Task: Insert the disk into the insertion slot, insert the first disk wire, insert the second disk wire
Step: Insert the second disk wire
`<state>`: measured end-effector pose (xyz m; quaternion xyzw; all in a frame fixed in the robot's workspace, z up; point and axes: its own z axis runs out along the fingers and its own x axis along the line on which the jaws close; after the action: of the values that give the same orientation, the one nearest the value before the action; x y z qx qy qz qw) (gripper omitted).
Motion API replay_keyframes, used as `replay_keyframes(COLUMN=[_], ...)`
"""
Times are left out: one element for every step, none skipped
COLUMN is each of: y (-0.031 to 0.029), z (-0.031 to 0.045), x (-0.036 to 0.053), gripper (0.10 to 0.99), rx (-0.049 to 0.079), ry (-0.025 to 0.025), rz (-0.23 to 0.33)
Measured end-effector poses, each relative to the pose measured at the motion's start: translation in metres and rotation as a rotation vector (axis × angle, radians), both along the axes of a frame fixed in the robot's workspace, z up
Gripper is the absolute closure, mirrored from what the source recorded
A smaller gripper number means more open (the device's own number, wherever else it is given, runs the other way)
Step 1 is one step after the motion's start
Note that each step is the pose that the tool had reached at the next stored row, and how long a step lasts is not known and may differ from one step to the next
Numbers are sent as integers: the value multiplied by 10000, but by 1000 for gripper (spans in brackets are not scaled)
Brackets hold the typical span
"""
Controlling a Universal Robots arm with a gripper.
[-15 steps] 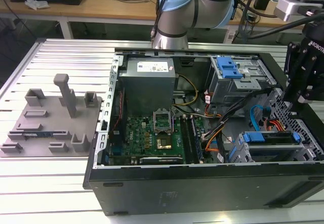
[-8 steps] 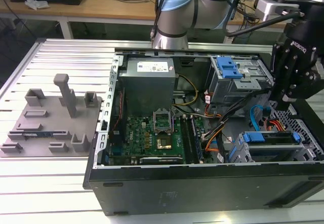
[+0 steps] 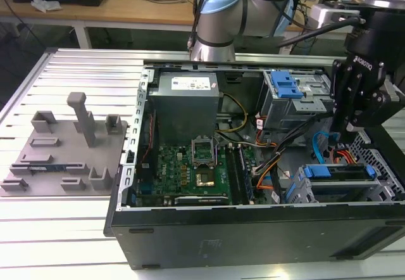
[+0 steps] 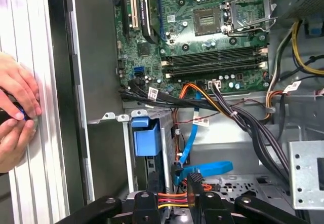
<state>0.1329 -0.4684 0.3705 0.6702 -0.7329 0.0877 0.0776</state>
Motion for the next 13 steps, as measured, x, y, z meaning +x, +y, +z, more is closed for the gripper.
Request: replay_keyframes(y=[2, 6, 9, 10, 10, 10, 9, 9, 9, 9, 9, 9, 9], z=[-10, -20, -38, -47, -51, -52, -53, -53, -54, -54, -55, -56, -56], x=[-5, -10, -19, -25, -26, -26, -27, -27, -27, -28, -28, -27, -28], gripper=[725, 725, 725, 725, 725, 725, 725, 725, 725, 725, 725, 725, 725], rx=[-40, -77, -128, -149, -153, -154, -153, -152, -150, -150, -149, -149, -150], ry=[0, 0, 0, 0, 0, 0, 0, 0, 1, 1, 1, 2, 3], rz=[0, -1, -1, 0, 1, -5, -22, -45, -58, -98, -166, -238, -327])
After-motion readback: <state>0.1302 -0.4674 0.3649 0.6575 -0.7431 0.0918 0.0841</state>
